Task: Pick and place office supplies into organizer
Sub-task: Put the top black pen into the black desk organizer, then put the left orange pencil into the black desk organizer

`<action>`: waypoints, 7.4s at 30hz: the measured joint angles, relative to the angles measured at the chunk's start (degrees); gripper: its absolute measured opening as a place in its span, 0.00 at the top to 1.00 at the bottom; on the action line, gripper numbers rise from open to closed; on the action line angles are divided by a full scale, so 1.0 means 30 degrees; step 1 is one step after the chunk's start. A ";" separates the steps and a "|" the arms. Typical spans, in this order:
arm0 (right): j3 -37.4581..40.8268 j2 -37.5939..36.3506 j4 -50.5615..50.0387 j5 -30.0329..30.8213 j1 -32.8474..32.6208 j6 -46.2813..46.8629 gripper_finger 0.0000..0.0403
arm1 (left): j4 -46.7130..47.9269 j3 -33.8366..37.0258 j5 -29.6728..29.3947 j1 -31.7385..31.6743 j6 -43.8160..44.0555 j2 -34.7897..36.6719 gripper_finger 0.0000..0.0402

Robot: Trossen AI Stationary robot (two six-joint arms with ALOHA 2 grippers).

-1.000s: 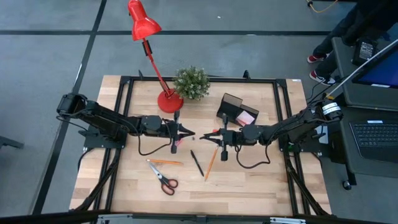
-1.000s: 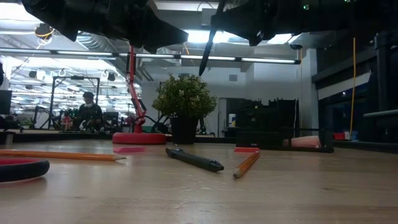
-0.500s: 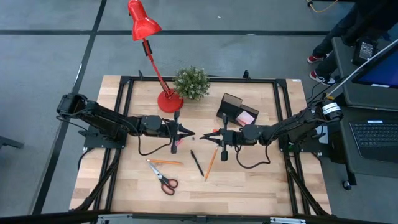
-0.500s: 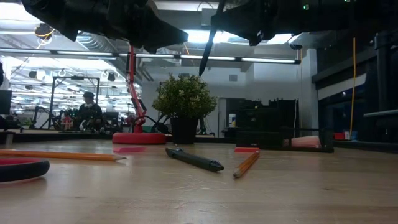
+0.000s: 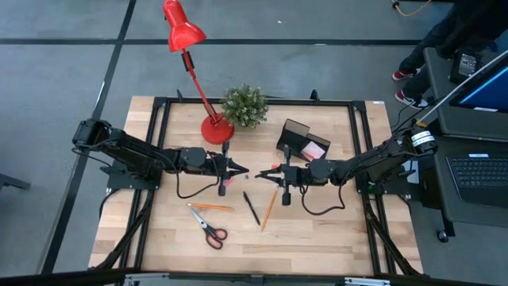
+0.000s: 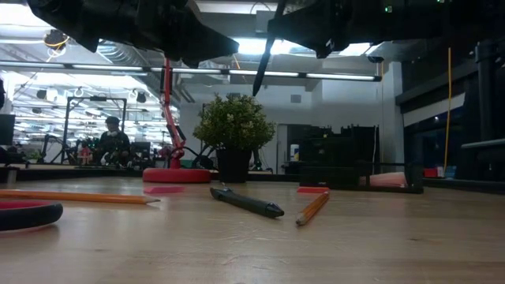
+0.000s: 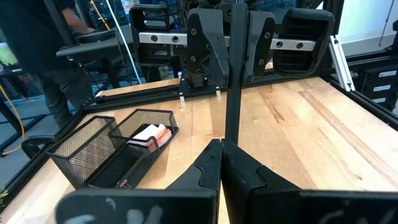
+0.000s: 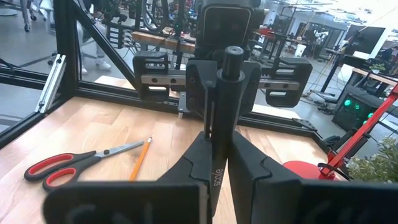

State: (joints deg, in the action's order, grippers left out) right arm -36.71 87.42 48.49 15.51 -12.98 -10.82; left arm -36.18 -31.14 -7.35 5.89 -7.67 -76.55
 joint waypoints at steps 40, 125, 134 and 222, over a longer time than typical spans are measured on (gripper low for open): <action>0.3279 -0.7329 -0.5666 0.8084 0.4321 0.1834 0.94 | 0.0141 0.0000 0.0007 0.0044 0.0361 -0.0015 1.00; 0.3286 -0.3126 -0.4148 0.4949 0.9393 0.3541 0.73 | 0.0284 0.0000 0.0000 0.0044 0.0797 -0.0015 1.00; 0.3279 -0.3133 -0.1349 0.4956 0.9342 0.2431 0.73 | 0.0284 0.0000 0.0000 0.0044 0.0812 -0.0015 1.00; 0.3279 -0.5260 -0.3662 -0.1166 -0.0589 -0.0607 0.99 | 3.0773 -0.9101 -0.0912 0.9458 1.8487 -0.6703 0.69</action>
State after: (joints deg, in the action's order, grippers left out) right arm -26.87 71.64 37.51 12.01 -14.74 -12.64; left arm 56.13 -58.44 -10.09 34.26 47.79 -96.66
